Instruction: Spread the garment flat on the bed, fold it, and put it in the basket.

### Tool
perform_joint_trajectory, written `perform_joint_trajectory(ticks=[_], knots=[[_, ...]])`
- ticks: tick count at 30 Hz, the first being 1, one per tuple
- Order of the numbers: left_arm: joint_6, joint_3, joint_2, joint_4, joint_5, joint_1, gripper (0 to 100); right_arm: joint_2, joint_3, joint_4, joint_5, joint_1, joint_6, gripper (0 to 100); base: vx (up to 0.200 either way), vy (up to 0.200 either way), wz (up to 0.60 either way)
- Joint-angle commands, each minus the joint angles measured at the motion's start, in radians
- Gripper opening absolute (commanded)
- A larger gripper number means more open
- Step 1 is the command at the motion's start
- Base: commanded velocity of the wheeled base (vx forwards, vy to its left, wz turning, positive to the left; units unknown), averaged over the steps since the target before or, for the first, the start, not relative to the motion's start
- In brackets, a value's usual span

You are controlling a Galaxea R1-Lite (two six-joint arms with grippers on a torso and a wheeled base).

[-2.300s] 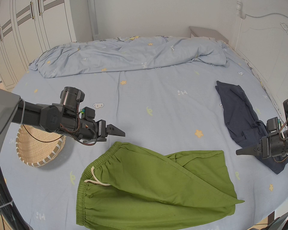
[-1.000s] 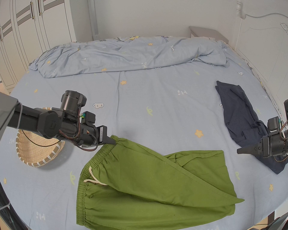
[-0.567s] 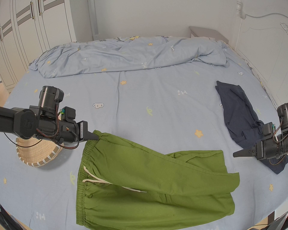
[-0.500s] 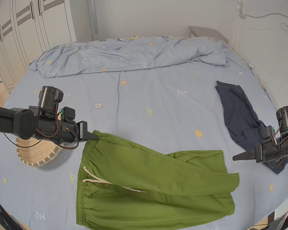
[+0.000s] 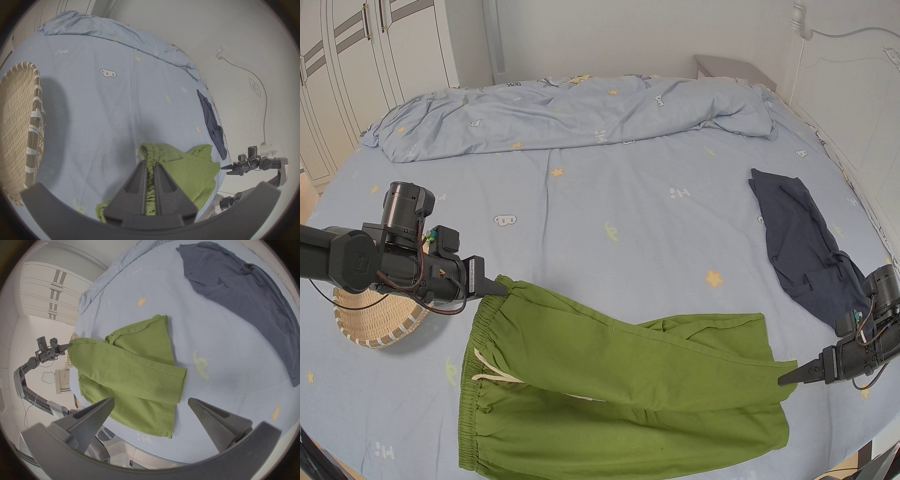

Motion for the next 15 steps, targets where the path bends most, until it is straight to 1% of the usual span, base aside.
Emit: perform_joint_trajectory(ticks=[1,12,15], knots=[[0.0,0.0,0.004,0.0,-0.001,-0.004,0,0.032,0.011,-0.011,0.0,0.003,0.002,100,0.0,0.0,0.0],[0.0,0.0,0.002,0.0,-0.001,-0.002,0,0.125,0.008,-0.132,0.001,0.0,0.007,100,0.0,0.0,0.0],[0.0,0.0,0.002,0.0,-0.001,-0.002,0,0.141,0.007,-0.146,0.003,0.005,0.007,100,0.0,0.0,0.0]])
